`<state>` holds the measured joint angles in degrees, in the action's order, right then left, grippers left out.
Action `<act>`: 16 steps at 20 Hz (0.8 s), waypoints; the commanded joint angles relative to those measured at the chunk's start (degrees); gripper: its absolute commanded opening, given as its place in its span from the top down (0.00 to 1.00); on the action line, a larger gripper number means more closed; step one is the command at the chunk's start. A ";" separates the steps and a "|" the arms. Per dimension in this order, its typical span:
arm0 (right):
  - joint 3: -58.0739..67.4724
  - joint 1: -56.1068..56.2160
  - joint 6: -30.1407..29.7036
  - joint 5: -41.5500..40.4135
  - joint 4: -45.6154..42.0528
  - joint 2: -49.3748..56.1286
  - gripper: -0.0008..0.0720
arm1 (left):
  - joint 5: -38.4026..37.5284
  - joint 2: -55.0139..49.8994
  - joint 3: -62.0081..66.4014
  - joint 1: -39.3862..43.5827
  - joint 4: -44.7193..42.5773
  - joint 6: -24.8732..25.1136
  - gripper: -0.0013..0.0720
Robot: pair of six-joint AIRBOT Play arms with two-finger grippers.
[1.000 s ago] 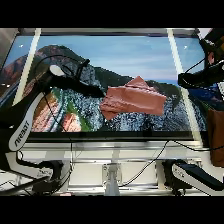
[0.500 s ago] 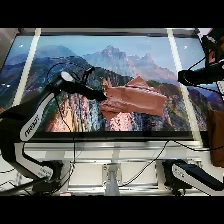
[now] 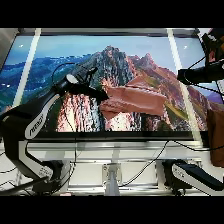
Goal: Fold the clothes and pants, and hang the long-sleeved shirts on hangers.
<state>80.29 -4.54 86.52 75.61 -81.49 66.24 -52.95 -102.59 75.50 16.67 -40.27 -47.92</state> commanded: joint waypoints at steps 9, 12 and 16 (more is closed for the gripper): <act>0.00 0.07 0.02 3.02 3.72 0.02 0.97 | 8.68 -2.34 0.02 5.51 0.09 0.81 0.49; 0.00 0.07 -0.04 3.85 3.21 0.02 0.97 | 9.11 -2.16 0.11 5.35 3.63 0.85 0.97; -0.85 -0.26 -3.43 9.07 -2.91 0.24 0.98 | 9.92 2.08 0.33 5.27 3.69 5.97 0.97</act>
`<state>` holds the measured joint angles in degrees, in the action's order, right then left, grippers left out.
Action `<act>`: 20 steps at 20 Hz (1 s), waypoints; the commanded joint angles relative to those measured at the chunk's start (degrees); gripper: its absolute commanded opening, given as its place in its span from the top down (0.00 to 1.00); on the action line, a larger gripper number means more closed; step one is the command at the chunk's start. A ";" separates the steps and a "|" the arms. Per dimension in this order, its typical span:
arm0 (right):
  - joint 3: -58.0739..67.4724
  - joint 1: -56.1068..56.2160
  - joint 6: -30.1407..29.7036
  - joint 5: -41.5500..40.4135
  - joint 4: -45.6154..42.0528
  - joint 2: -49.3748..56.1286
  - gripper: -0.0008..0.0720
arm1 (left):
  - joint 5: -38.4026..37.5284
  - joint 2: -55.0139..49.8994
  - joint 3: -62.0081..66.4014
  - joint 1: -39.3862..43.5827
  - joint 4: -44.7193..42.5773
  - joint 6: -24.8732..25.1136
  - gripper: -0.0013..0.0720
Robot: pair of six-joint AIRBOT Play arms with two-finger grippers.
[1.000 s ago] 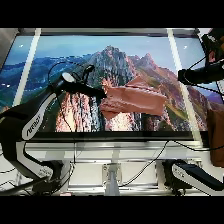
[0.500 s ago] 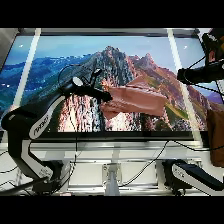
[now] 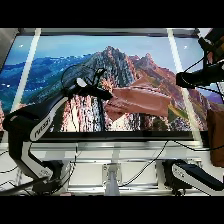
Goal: Fold the clothes and pants, and hang the long-sleeved shirts on hangers.
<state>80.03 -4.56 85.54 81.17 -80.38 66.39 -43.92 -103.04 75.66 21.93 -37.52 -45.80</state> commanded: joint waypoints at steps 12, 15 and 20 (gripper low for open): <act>-28.44 -11.23 -9.51 -22.71 12.90 0.85 0.98 | -1.70 12.50 0.15 -0.31 -1.14 5.42 0.97; -28.65 -13.70 -13.75 -25.81 24.46 5.31 0.98 | -1.75 12.48 0.15 -0.74 -8.11 -1.90 0.97; -28.65 -18.67 -15.50 -28.24 28.74 11.17 0.27 | -3.67 12.41 0.15 -2.08 -15.21 -6.12 0.97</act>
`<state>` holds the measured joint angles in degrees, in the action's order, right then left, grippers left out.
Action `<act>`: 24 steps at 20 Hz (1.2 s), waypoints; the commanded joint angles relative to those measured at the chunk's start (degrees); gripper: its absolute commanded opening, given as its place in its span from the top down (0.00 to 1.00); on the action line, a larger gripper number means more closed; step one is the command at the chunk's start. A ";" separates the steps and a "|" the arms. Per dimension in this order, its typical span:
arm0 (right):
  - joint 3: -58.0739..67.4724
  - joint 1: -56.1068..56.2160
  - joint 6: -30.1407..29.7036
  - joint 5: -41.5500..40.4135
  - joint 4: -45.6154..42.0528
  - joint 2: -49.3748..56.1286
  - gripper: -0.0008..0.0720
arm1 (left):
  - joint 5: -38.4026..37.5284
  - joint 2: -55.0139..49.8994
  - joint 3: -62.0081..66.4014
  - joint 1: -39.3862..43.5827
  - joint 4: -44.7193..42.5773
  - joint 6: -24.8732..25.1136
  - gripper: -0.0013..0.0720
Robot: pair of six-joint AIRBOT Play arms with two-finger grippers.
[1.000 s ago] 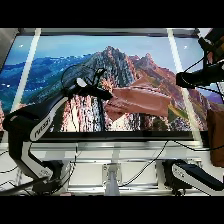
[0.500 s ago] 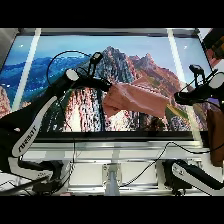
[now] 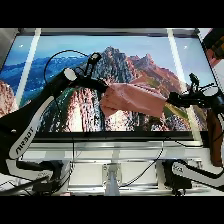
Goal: Fold the clothes and pants, and hang the long-sleeved shirts on hangers.
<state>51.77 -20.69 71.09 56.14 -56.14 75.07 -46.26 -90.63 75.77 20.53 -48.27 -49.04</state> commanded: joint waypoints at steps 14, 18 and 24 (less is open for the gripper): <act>-0.20 -3.89 -23.65 -3.91 30.86 15.74 0.24 | -1.53 -2.62 0.04 -1.01 -4.42 -3.34 0.97; -0.20 -2.47 -25.75 -2.14 33.59 16.37 0.33 | -1.53 -3.96 0.02 -1.01 -4.42 -3.54 0.97; -0.22 1.88 -28.35 -3.06 33.83 16.37 0.86 | -1.09 -6.21 0.04 -1.64 -4.48 -3.50 0.54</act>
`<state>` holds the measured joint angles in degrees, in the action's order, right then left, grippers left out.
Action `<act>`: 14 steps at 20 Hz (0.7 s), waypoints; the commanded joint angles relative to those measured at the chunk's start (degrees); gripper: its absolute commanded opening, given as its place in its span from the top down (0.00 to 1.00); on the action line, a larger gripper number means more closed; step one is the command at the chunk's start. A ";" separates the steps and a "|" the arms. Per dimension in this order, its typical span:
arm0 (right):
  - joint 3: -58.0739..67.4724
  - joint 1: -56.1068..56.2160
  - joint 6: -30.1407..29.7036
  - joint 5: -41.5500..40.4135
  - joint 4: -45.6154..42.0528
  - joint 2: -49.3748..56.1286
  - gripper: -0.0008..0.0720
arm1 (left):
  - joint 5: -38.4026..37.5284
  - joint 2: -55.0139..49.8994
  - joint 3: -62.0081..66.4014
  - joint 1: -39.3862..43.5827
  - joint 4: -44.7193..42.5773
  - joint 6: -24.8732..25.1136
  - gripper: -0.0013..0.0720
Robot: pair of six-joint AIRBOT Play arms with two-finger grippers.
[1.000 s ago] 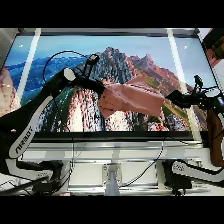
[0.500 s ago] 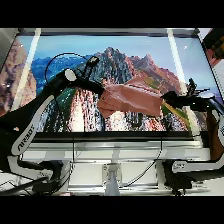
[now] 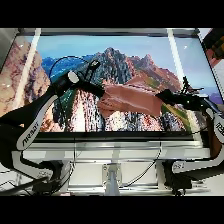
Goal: Fold the clothes and pants, and hang the long-sleeved shirts on hangers.
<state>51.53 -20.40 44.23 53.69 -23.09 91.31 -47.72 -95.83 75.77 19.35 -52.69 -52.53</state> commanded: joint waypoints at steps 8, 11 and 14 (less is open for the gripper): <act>0.02 1.60 -1.46 -0.70 0.37 0.11 0.97 | 6.54 -4.72 0.04 -2.95 3.45 -9.66 0.04; 0.02 1.60 -1.46 -0.50 0.37 0.11 0.97 | 5.90 -7.91 0.04 -3.04 12.70 -9.64 0.04; 0.02 1.60 -1.46 0.70 0.35 0.11 0.97 | 3.41 -10.12 0.04 -2.93 17.88 -7.54 0.04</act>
<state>51.53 -18.83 42.78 53.45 -22.72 91.39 -42.02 -103.72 75.85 16.43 -41.12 -61.32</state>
